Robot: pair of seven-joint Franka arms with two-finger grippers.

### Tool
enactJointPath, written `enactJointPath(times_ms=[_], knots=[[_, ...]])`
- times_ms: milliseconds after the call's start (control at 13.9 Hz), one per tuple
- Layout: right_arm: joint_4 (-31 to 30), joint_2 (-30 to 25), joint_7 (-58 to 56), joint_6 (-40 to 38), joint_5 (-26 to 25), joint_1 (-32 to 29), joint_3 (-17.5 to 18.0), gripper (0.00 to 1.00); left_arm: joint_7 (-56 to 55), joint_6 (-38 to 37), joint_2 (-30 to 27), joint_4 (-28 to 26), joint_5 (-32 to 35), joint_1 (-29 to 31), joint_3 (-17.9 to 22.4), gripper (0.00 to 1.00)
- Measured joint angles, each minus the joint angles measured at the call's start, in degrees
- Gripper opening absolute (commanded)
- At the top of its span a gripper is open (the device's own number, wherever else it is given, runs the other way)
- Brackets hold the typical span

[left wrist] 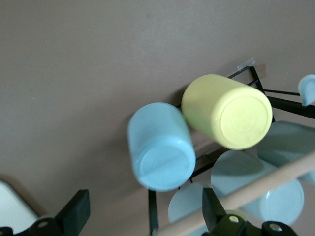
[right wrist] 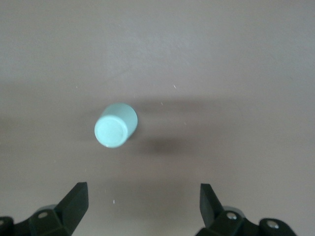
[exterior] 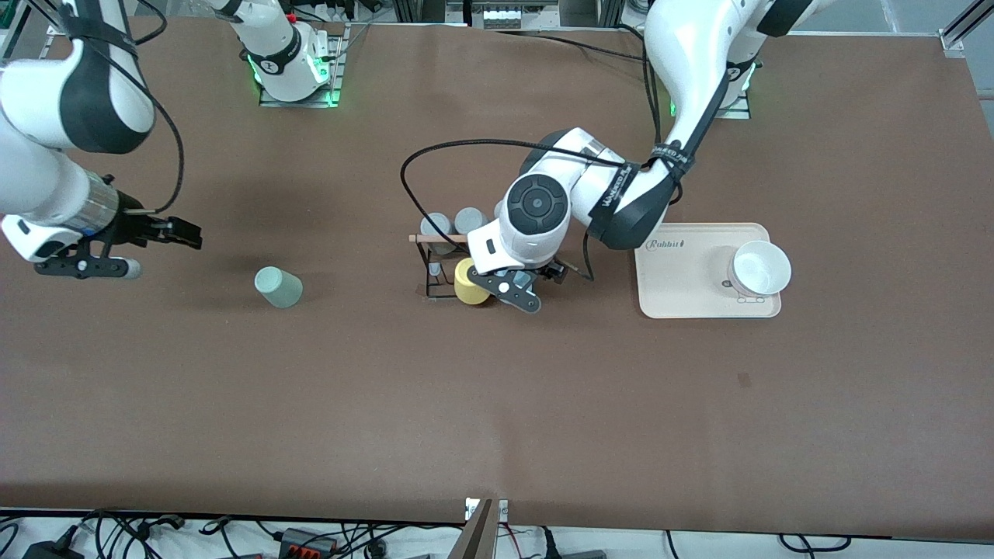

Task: Hang scattered cups on rack with three cups
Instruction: 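Hang the blue cup on the rack while the right gripper reaches the teal cup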

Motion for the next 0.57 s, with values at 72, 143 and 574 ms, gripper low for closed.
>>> enactJointPath(times_ms=[72, 143, 574], knots=[[-2.29, 0.03, 0.0, 3.73, 0.0, 0.61, 0.05, 1.0, 0.0, -1.49, -1.03, 0.17, 0.0, 0.51, 0.07, 1.0], [-4.49, 0.08, 0.0, 7.3, 0.0, 1.22, 0.1, 1.0, -0.05, -2.96, -2.18, 0.31, 0.04, 1.08, 0.44, 1.0], [-10.46, 4.01, -7.62, 21.19, 0.0, 2.88, 0.26, 1.0, -0.06, -6.48, -9.05, 0.47, 0.31, 12.07, 4.31, 1.0]])
